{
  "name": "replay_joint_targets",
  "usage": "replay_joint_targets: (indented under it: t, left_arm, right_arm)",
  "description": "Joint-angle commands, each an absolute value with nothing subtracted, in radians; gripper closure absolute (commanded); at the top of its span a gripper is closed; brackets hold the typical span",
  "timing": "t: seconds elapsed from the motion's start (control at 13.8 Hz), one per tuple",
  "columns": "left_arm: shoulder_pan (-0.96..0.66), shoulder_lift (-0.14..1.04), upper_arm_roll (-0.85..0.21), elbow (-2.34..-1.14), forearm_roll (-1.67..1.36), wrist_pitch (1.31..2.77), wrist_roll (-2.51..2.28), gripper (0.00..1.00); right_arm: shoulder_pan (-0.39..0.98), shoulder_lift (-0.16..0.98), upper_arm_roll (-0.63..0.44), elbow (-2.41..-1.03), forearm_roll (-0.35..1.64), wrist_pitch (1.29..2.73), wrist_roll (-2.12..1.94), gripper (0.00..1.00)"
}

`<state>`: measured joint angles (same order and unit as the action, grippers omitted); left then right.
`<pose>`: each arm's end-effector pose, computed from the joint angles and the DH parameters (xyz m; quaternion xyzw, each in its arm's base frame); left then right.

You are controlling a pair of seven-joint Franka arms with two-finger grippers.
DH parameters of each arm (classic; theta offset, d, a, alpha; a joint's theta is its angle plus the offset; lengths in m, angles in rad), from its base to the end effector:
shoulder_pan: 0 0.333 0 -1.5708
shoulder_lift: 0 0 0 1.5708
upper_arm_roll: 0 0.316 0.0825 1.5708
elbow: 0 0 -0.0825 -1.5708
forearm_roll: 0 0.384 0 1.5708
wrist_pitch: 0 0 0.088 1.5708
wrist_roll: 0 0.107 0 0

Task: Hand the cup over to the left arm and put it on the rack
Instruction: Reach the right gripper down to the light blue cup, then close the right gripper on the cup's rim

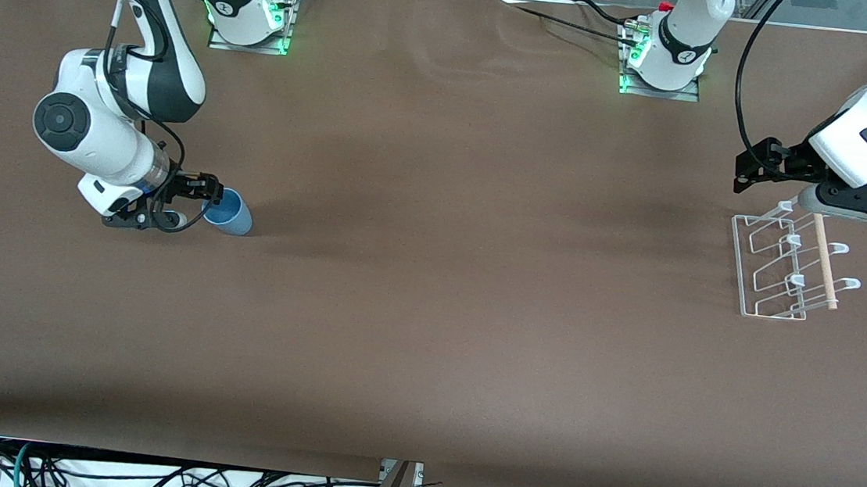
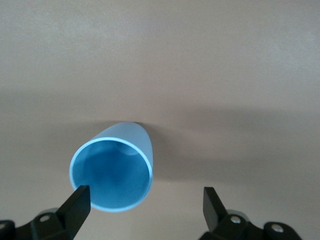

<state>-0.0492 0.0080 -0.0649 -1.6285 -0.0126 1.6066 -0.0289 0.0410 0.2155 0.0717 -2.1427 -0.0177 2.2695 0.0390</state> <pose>0.5546 -0.0647 0.5959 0.9990 -0.0423 -0.0154 0.0055 0.5524 0.0617 0.2961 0.9981 0.0423 -0.0440 0.0022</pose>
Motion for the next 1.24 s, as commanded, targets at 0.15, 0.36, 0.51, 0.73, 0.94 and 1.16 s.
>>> replay_joint_targets:
  t: [0.15,0.36,0.51,0.73,0.94,1.16]
  left_arm:
    - [-0.040,0.008,-0.067,-1.617,-0.025,1.591,-0.008,0.00]
    - [-0.041,0.008,-0.071,-1.617,-0.025,1.591,-0.011,0.00]
    - [-0.041,0.009,-0.068,-1.615,-0.025,1.594,-0.009,0.00]
    - [-0.046,0.008,-0.071,-1.615,-0.025,1.594,-0.011,0.00]
    - [-0.046,0.008,-0.071,-1.617,-0.025,1.594,-0.006,0.00]
    - [-0.043,0.008,-0.069,-1.617,-0.025,1.591,-0.008,0.00]
  right_arm:
    - [0.028,0.230,0.071,-2.221,-0.011,2.397,0.035,0.00]
    - [0.026,0.247,0.071,-2.224,-0.011,2.418,0.035,0.01]
    - [0.026,0.253,0.071,-2.224,-0.009,2.418,0.035,0.28]
    - [0.025,0.262,0.071,-2.223,-0.008,2.415,0.046,0.67]
    - [0.026,0.273,0.071,-2.218,-0.006,2.410,0.048,0.98]
    - [0.026,0.275,0.071,-2.210,-0.005,2.410,0.049,1.00]
